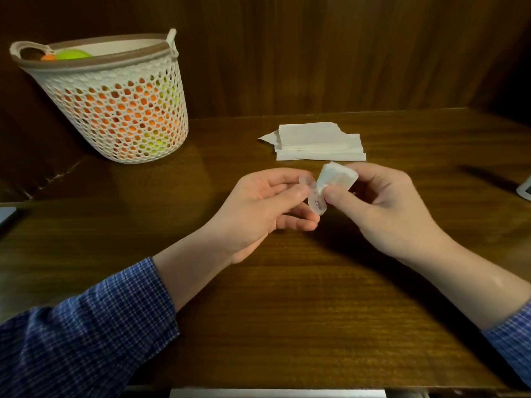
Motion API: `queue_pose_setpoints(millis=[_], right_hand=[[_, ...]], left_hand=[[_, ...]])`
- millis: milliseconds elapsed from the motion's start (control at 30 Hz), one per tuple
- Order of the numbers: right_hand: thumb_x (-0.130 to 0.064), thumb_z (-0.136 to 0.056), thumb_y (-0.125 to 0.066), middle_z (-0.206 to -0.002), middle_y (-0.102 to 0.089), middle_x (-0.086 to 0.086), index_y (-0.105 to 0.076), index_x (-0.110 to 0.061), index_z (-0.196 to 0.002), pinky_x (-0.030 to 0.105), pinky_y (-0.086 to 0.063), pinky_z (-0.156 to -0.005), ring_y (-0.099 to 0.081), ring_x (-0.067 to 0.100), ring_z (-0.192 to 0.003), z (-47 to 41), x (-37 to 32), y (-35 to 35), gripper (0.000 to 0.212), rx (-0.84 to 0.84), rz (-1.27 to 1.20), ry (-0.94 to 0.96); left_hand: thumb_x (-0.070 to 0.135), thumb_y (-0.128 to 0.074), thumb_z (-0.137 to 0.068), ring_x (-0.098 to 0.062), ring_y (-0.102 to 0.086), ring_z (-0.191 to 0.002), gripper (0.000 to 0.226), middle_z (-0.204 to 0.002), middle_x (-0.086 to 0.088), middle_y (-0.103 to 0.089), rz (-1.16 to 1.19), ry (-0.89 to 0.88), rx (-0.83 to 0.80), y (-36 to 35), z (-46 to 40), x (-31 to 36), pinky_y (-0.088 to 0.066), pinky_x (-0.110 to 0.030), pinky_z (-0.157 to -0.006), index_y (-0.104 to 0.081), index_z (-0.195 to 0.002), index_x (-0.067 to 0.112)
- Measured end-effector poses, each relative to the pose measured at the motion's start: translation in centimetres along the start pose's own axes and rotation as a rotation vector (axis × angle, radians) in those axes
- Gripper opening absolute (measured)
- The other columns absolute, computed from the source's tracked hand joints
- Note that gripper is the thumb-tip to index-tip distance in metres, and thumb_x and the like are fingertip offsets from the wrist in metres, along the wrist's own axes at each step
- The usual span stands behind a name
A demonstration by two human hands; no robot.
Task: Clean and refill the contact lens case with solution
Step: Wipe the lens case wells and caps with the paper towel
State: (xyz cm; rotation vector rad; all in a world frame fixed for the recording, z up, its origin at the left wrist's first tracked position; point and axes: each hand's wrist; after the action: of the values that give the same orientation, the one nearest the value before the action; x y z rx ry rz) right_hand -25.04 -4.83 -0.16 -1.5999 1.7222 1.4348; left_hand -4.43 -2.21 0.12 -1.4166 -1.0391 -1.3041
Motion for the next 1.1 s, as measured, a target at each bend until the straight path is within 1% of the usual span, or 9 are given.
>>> queue_pose_setpoints(millis=[100,333,433,500,600,733,867,1000,1100], right_hand=[[-0.028,-0.095,-0.07,-0.092,-0.077,-0.002,-0.079,-0.029,-0.098,0.043,-0.06,-0.08,-0.07,0.021,-0.088,-0.1,0.0,-0.3,0.009,-0.04,-0.047,-0.098],[-0.024,-0.093,-0.07,-0.09,-0.079,0.007,-0.081,-0.019,-0.09,0.039,-0.057,-0.081,-0.07,0.028,-0.086,-0.3,-0.5,-0.6,0.012,-0.058,-0.215,-0.327],[-0.02,-0.092,-0.071,-0.092,-0.077,0.015,-0.081,-0.013,-0.091,0.034,-0.055,-0.076,-0.067,0.023,-0.081,-0.4,-0.6,-0.5,0.012,-0.053,-0.29,-0.386],[-0.017,-0.092,-0.071,-0.091,-0.077,0.014,-0.08,-0.011,-0.095,0.026,-0.055,-0.068,-0.067,0.017,-0.076,-0.5,-0.7,-0.5,0.011,-0.055,-0.341,-0.429],[-0.011,-0.093,-0.069,-0.078,-0.074,0.007,-0.077,-0.006,-0.097,0.02,-0.055,-0.06,-0.065,0.01,-0.066,-0.5,-0.5,-0.5,0.01,-0.084,-0.473,-0.499],[-0.009,-0.093,-0.07,-0.073,-0.069,0.01,-0.073,0.0,-0.102,0.02,-0.055,-0.055,-0.064,0.012,-0.06,-0.9,-0.5,-0.8,0.014,-0.115,-0.669,-0.655],[-0.004,-0.091,-0.068,-0.08,-0.071,0.013,-0.068,0.004,-0.115,0.021,-0.059,-0.056,-0.067,0.013,-0.064,-1.2,-0.6,-1.0,0.025,-0.136,-0.933,-0.809],[-0.002,-0.091,-0.065,-0.098,-0.073,0.019,-0.066,0.007,-0.121,0.024,-0.061,-0.061,-0.071,0.016,-0.074,-1.3,-0.4,-1.0,0.031,-0.111,-1.046,-0.837],[-0.003,-0.092,-0.067,-0.092,-0.076,0.015,-0.073,0.002,-0.106,0.021,-0.059,-0.059,-0.07,0.014,-0.069,-1.2,-0.4,-0.9,0.016,-0.046,-0.901,-0.723]], left_hand=[[0.009,-0.061,-0.1,-0.021,-0.076,-0.085,0.029,-0.104,-0.013,-0.078,-0.076,-0.025,0.069,-0.2,-0.1,-0.3,-0.062,-0.028,-0.072,-0.068,-0.128,0.008],[0.003,-0.067,-0.096,-0.025,-0.079,-0.081,0.025,-0.099,-0.011,-0.077,-0.144,-0.146,0.21,-0.9,-0.2,-1.3,-0.065,-0.029,-0.068,-0.071,-0.12,0.008],[0.003,-0.068,-0.096,-0.024,-0.079,-0.079,0.025,-0.098,-0.009,-0.077,-0.131,-0.175,0.234,-1.1,-0.1,-1.4,-0.066,-0.034,-0.071,-0.071,-0.119,0.008],[0.003,-0.068,-0.095,-0.023,-0.078,-0.078,0.023,-0.096,-0.007,-0.077,-0.13,-0.205,0.247,-1.2,-0.1,-1.3,-0.066,-0.034,-0.071,-0.071,-0.117,0.009],[0.003,-0.069,-0.096,-0.023,-0.078,-0.079,0.022,-0.096,-0.007,-0.077,-0.171,-0.269,0.288,-1.2,-0.1,-1.3,-0.066,-0.034,-0.072,-0.071,-0.117,0.006],[0.004,-0.071,-0.095,-0.02,-0.078,-0.083,0.023,-0.1,-0.006,-0.075,-0.366,-0.441,0.352,-1.3,0.4,-1.5,-0.066,-0.033,-0.071,-0.069,-0.118,0.005],[0.004,-0.075,-0.092,-0.014,-0.077,-0.089,0.025,-0.105,-0.008,-0.075,-0.616,-0.69,0.398,-1.4,0.8,-1.5,-0.065,-0.029,-0.071,-0.07,-0.116,0.005],[0.0,-0.08,-0.087,-0.014,-0.077,-0.092,0.028,-0.104,-0.014,-0.077,-0.804,-0.85,0.418,-1.4,0.7,-1.6,-0.064,-0.024,-0.075,-0.073,-0.114,-0.005],[0.003,-0.082,-0.086,-0.013,-0.077,-0.095,0.03,-0.107,-0.012,-0.077,-0.815,-0.854,0.352,-1.5,1.0,-1.8,-0.064,-0.025,-0.078,-0.074,-0.114,-0.003]])
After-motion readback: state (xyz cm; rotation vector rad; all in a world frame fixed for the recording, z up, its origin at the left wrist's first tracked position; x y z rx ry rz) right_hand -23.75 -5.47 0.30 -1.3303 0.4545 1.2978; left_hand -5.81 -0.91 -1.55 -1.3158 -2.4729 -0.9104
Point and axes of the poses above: each hand's wrist, its own z-axis away from the middle knuckle, its own y-axis out of the back of the hand, x = y × z
